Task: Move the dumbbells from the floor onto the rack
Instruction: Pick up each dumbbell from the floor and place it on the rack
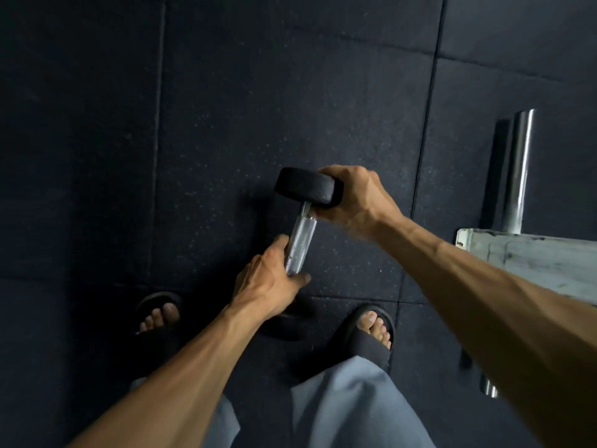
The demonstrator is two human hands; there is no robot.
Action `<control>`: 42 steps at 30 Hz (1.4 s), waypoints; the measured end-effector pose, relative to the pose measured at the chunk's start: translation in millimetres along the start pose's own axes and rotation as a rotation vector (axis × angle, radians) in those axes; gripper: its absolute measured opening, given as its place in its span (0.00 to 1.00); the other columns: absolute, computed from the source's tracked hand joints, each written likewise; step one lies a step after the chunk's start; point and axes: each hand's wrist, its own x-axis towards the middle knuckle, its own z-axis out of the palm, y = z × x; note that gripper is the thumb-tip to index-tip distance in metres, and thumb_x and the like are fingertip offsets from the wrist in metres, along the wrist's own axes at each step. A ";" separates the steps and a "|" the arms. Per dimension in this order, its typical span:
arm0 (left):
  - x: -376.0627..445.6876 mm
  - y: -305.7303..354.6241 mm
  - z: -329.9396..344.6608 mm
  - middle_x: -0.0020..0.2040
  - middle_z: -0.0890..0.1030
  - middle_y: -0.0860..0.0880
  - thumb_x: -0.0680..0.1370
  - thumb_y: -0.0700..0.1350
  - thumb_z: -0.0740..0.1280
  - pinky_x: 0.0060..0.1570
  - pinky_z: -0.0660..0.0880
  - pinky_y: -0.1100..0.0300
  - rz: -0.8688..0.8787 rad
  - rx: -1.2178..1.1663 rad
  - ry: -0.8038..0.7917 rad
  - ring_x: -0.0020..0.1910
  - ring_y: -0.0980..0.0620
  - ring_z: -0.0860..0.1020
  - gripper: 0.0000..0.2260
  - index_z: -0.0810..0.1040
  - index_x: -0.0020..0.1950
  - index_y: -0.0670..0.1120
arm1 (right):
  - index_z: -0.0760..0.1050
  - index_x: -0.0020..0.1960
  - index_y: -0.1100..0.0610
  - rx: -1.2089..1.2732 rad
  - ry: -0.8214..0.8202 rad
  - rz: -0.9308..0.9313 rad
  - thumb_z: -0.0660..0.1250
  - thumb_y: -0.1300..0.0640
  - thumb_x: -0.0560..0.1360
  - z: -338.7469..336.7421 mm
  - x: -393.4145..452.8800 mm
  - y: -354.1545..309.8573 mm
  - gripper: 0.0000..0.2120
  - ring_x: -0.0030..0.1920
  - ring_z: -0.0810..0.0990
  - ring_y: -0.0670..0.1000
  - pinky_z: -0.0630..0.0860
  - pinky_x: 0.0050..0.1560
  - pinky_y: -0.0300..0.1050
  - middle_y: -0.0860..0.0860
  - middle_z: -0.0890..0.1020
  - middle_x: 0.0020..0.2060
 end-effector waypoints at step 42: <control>-436.5 87.7 -730.7 0.45 0.78 0.55 0.67 0.53 0.76 0.49 0.76 0.53 -0.025 -0.402 0.887 0.44 0.54 0.78 0.21 0.71 0.54 0.52 | 0.78 0.43 0.55 -0.313 -0.190 -1.111 0.77 0.59 0.64 -306.0 13.0 -917.3 0.11 0.41 0.80 0.52 0.76 0.41 0.44 0.49 0.81 0.36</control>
